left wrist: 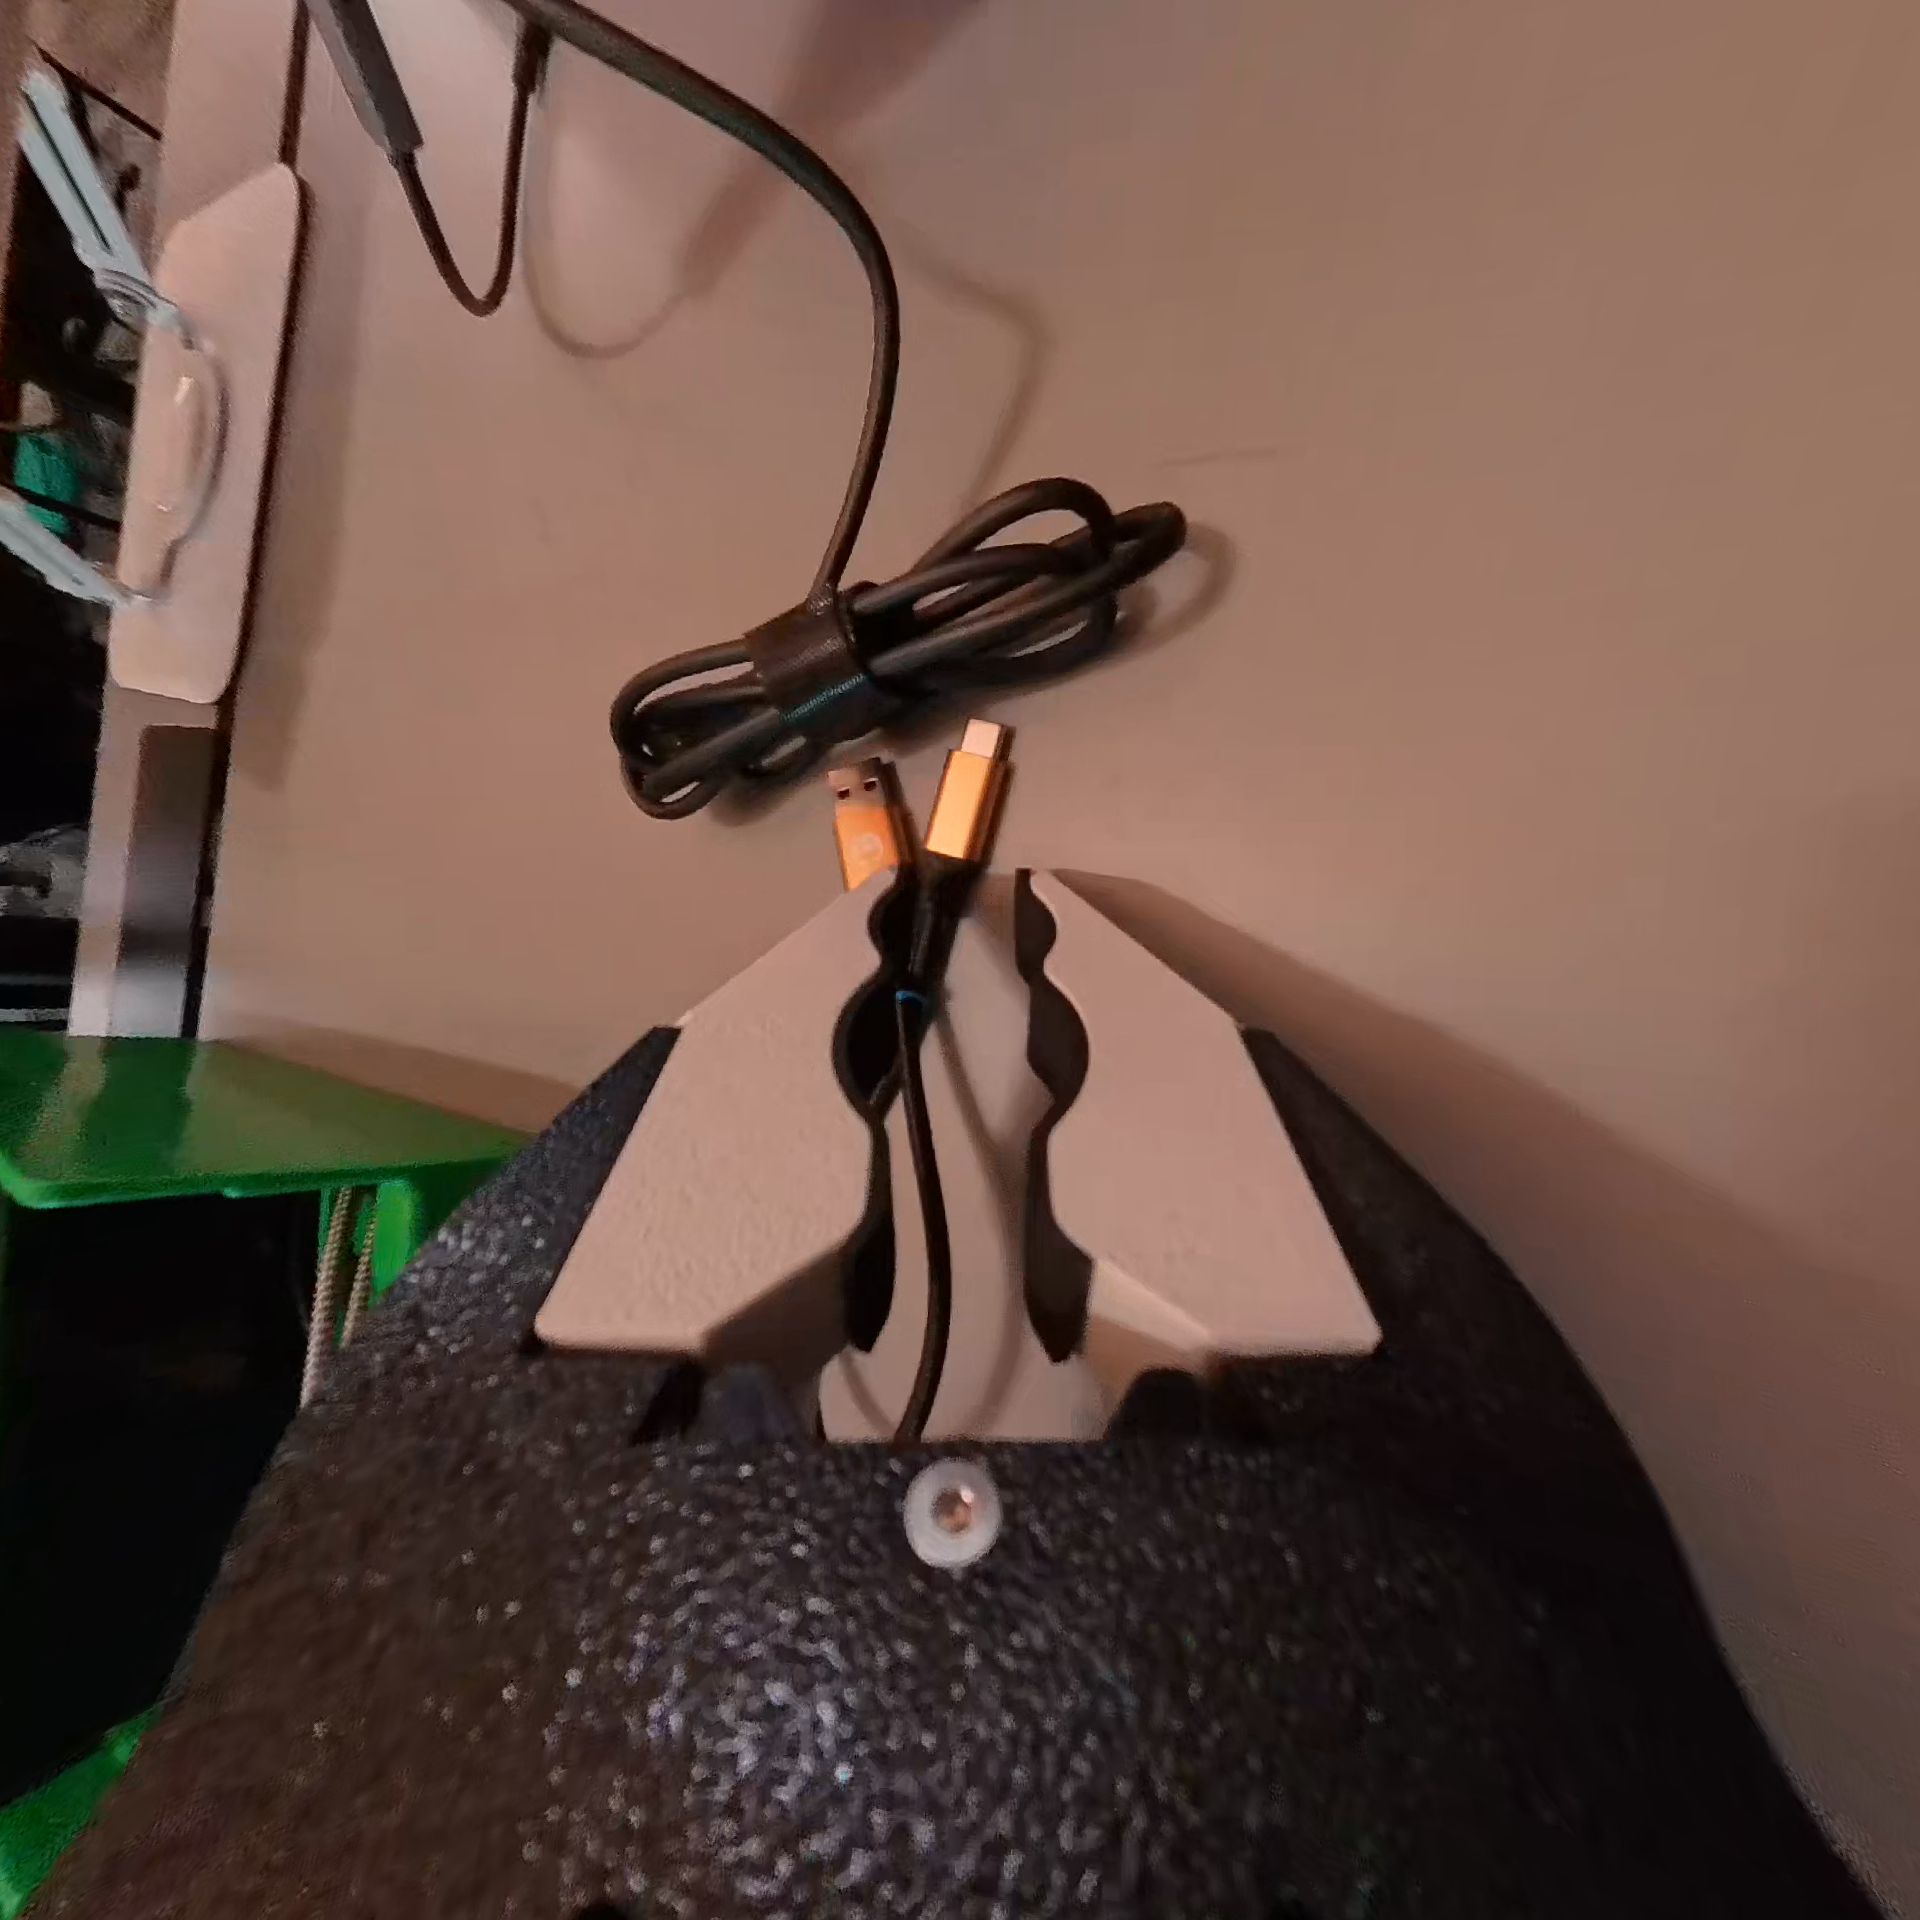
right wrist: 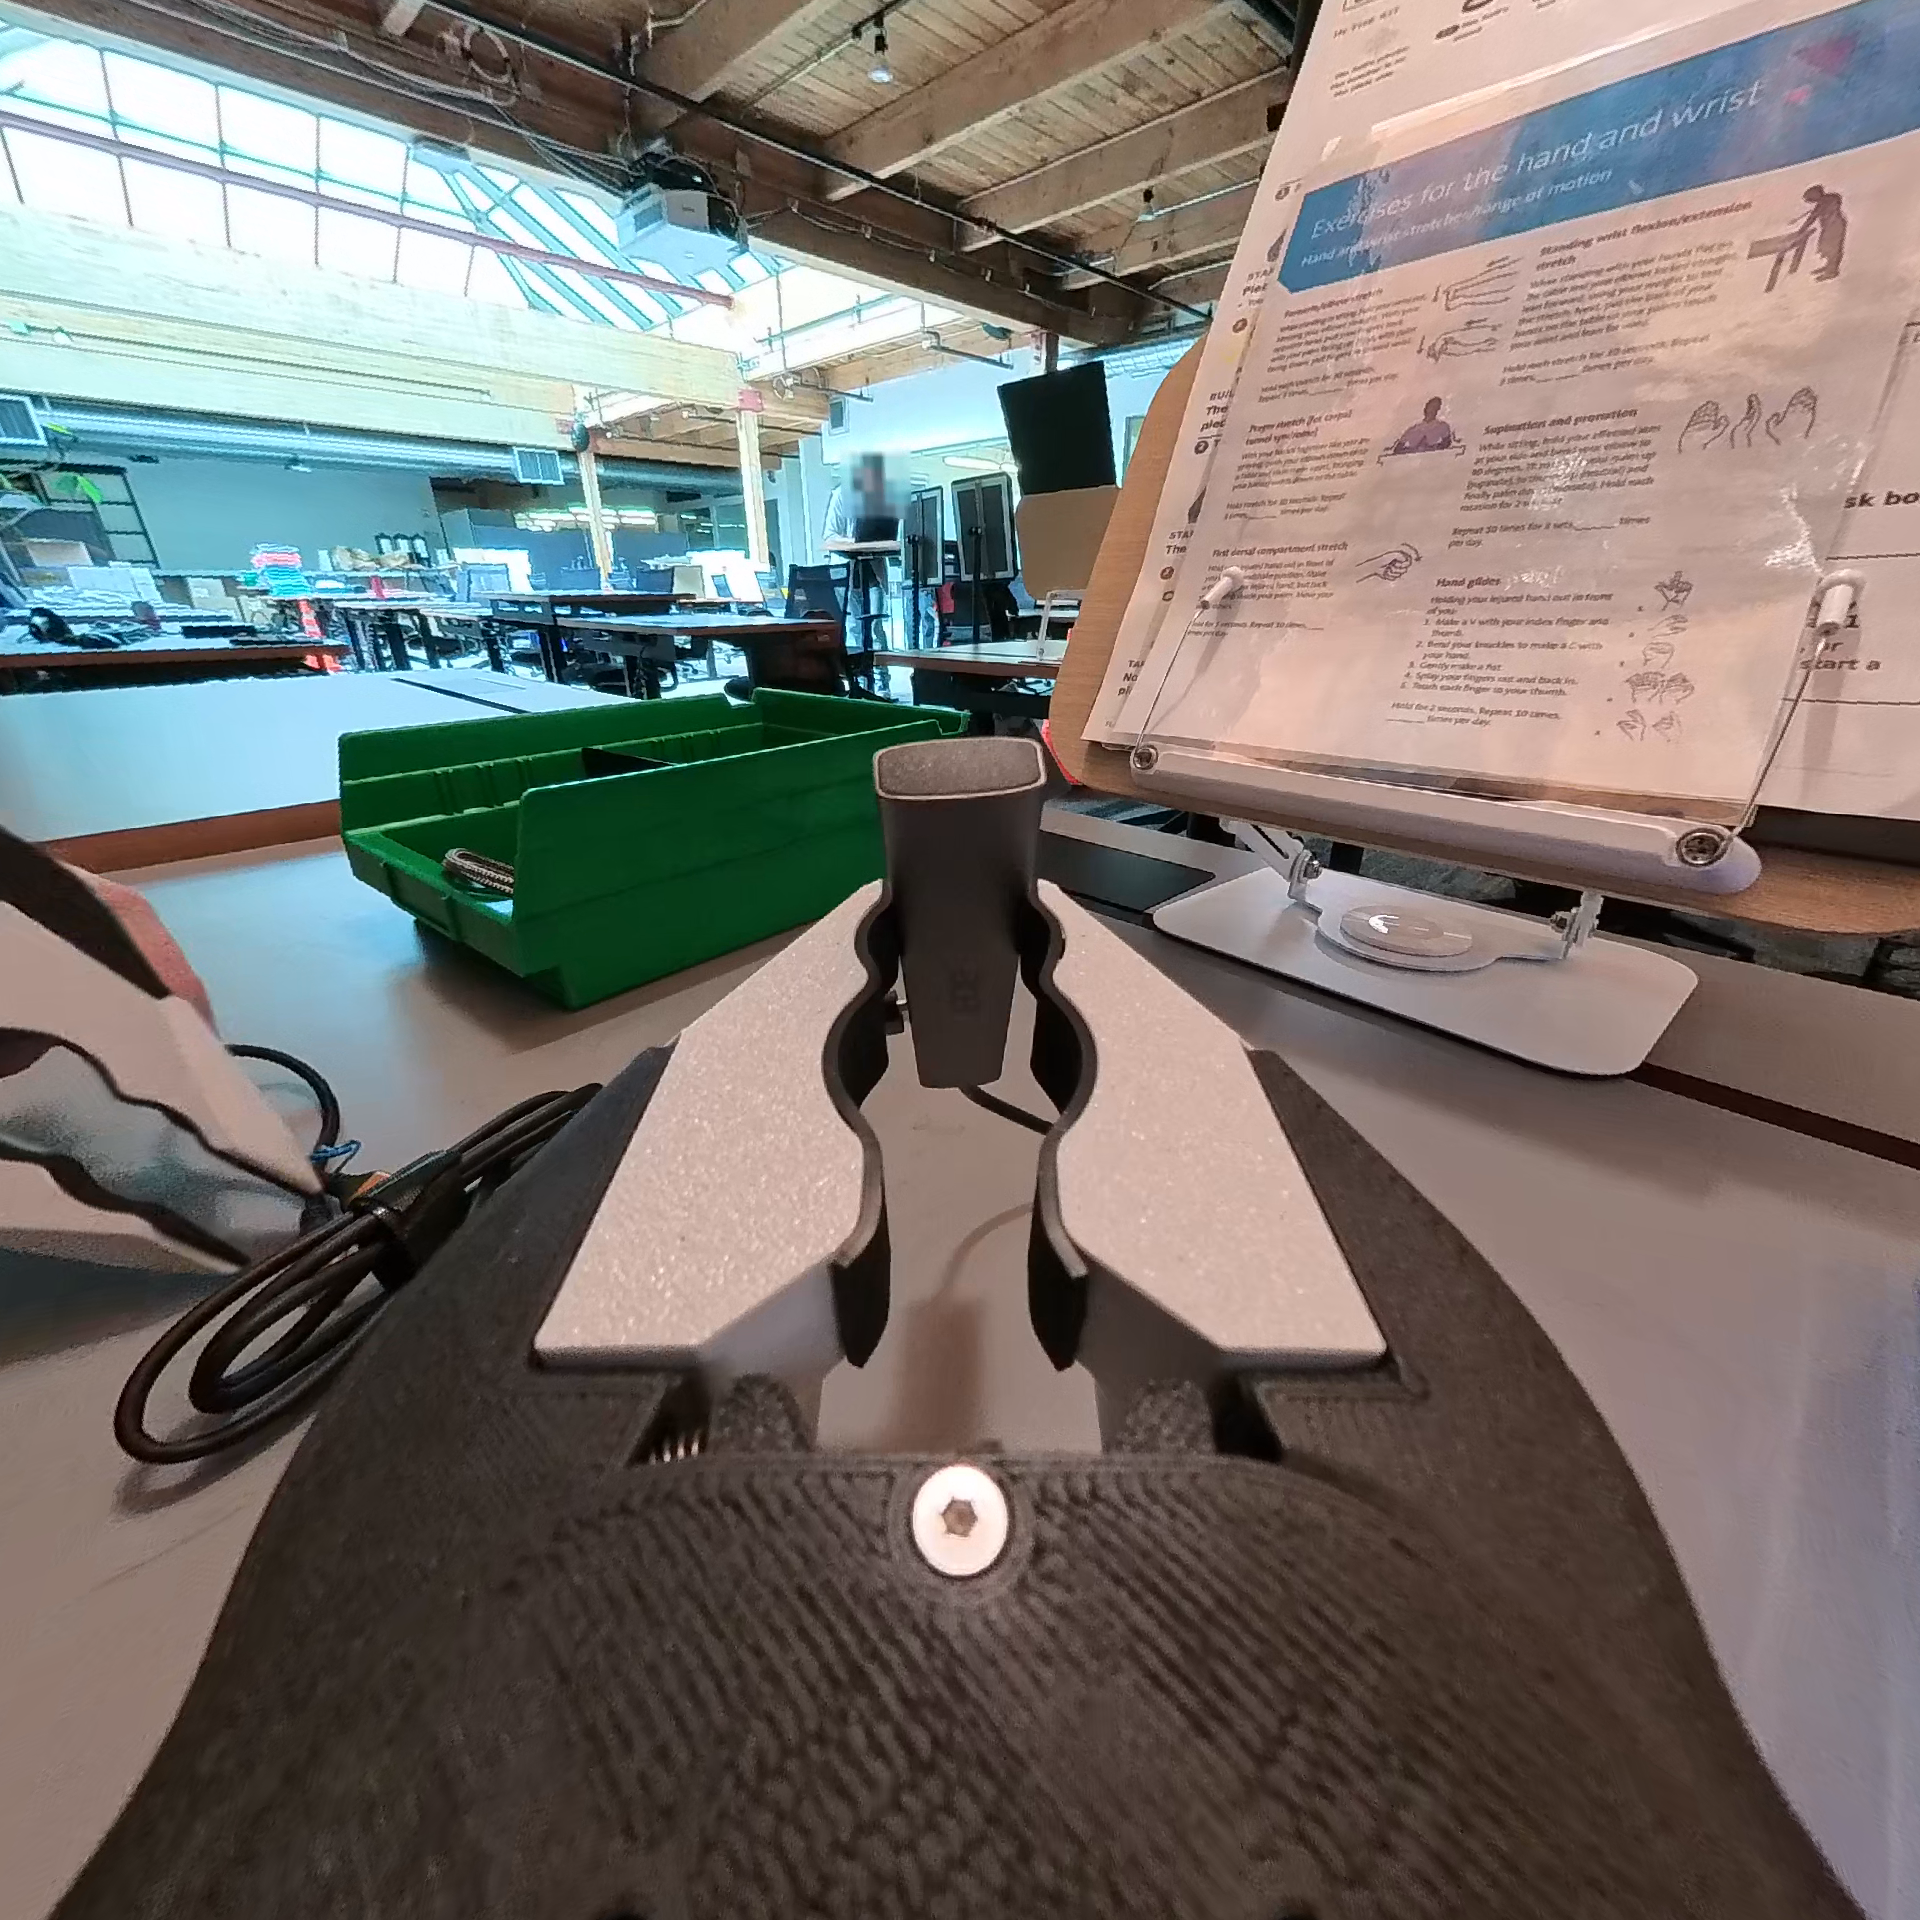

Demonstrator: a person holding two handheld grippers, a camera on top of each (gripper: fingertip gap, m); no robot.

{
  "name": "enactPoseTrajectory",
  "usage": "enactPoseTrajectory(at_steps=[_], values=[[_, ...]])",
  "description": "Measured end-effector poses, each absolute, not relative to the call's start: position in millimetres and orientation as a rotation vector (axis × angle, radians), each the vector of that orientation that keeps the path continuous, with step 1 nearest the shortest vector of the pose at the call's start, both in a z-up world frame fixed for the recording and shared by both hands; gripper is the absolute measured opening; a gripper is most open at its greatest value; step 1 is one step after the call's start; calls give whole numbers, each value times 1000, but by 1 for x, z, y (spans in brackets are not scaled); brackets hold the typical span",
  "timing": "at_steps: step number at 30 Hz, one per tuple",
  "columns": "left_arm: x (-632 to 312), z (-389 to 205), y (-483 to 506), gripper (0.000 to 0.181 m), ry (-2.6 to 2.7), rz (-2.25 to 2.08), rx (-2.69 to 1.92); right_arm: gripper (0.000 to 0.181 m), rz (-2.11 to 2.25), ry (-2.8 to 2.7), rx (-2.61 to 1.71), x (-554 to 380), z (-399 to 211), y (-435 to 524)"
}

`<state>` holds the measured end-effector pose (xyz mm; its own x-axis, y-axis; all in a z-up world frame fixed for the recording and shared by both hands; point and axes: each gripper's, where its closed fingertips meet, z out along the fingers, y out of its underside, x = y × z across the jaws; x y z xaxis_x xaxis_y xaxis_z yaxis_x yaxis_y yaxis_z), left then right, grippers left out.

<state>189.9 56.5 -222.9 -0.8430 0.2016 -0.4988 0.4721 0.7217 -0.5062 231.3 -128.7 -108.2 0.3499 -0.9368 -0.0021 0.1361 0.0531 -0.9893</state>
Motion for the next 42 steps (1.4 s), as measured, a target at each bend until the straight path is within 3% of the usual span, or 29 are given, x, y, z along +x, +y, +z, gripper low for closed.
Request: enactPoseTrajectory(at_steps=[13, 19, 33, 36, 39, 42], values=[[194, -233, 51, 8, 2846, -1069, 482, 21, -982, 851, -1243, 231, -109, -128], [196, -233, 47, 7, 2804, -1253, 285, 21, -930, 862, -1233, 232, -110, -127], [204, -233, 41, 4, 2764, -1201, -172, 21, -669, 691, -1060, 208, -79, -115], [205, -230, 44, 36, 2798, -1201, -283, 21, -587, 656, -1020, 203, -74, -112], [226, -179, 29, 67, 2545, -1372, -394, 22, -541, 622, -1026, 200, -71, -105], [216, -132, -7, 62, 2282, -1386, -98, 21, -523, 611, -1047, 199, -72, -95]])
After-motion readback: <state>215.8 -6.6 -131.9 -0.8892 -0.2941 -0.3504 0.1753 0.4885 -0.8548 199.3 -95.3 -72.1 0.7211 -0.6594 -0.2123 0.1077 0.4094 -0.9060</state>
